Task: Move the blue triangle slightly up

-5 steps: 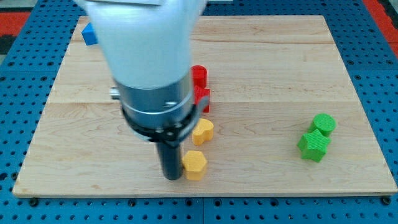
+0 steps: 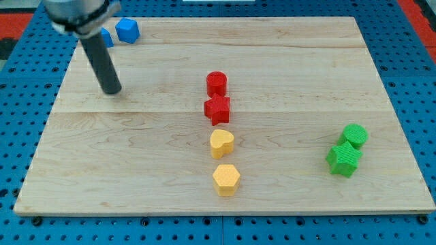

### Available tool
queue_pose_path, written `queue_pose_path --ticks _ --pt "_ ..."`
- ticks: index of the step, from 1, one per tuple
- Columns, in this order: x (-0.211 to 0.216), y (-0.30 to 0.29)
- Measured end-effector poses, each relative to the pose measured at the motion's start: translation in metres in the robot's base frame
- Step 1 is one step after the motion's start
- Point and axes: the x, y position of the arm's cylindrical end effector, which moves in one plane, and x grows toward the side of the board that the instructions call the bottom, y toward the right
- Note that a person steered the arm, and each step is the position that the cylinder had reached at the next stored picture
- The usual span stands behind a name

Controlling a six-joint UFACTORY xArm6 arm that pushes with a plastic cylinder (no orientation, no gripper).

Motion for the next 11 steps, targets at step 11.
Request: queue_pose_path --ticks 11 --pt "0.178 0.413"
